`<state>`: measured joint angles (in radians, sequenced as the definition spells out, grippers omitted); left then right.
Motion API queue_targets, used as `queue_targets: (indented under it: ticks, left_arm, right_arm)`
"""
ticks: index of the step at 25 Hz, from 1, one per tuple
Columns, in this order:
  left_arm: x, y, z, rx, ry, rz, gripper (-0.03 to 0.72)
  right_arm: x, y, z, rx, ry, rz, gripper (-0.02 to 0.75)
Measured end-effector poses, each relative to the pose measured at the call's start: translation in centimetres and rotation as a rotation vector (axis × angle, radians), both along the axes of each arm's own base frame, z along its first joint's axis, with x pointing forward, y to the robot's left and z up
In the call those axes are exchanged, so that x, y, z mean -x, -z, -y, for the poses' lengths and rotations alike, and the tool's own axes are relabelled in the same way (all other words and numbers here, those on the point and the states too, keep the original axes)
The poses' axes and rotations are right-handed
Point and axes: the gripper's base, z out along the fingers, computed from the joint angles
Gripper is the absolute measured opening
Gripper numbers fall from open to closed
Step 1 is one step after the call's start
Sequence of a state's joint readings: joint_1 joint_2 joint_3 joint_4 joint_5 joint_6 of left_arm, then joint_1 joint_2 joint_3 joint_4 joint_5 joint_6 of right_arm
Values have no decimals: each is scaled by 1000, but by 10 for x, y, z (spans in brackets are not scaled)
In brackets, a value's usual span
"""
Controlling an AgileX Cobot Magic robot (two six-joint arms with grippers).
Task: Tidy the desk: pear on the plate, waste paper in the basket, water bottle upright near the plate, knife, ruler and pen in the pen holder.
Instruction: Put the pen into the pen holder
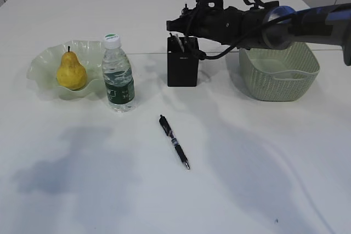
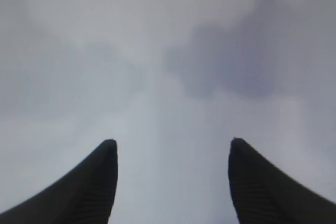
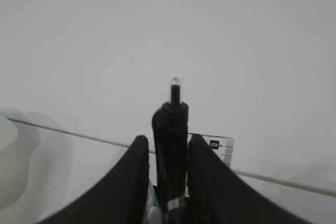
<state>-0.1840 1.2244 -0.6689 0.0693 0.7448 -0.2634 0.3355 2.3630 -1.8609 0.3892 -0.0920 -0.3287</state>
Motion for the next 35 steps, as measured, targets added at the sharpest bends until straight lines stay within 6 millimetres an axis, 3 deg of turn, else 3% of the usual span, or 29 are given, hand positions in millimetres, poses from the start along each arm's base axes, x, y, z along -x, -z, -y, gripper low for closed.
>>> queue_targets:
  ticks: [3, 6, 10, 15, 24, 35]
  left_arm:
    - [0, 0, 0, 0, 0, 0, 465]
    - [0, 0, 0, 0, 0, 0, 465]
    - [0, 0, 0, 0, 0, 0, 464]
    - [0, 0, 0, 0, 0, 0, 464]
    - [0, 0, 0, -1, 0, -4, 464]
    - [2, 1, 0, -5, -1, -22, 463]
  right_arm:
    - [0, 0, 0, 0, -1, -2, 258]
    - [0, 0, 0, 1, -2, -4, 290]
    - [1, -2, 0, 1, -6, -11, 299]
    - [5, -19, 0, -5, -18, -8, 302]
    - [12, -22, -3, 22, -72, -110, 302]
    - [35, -62, -3, 60, -169, -216, 302]
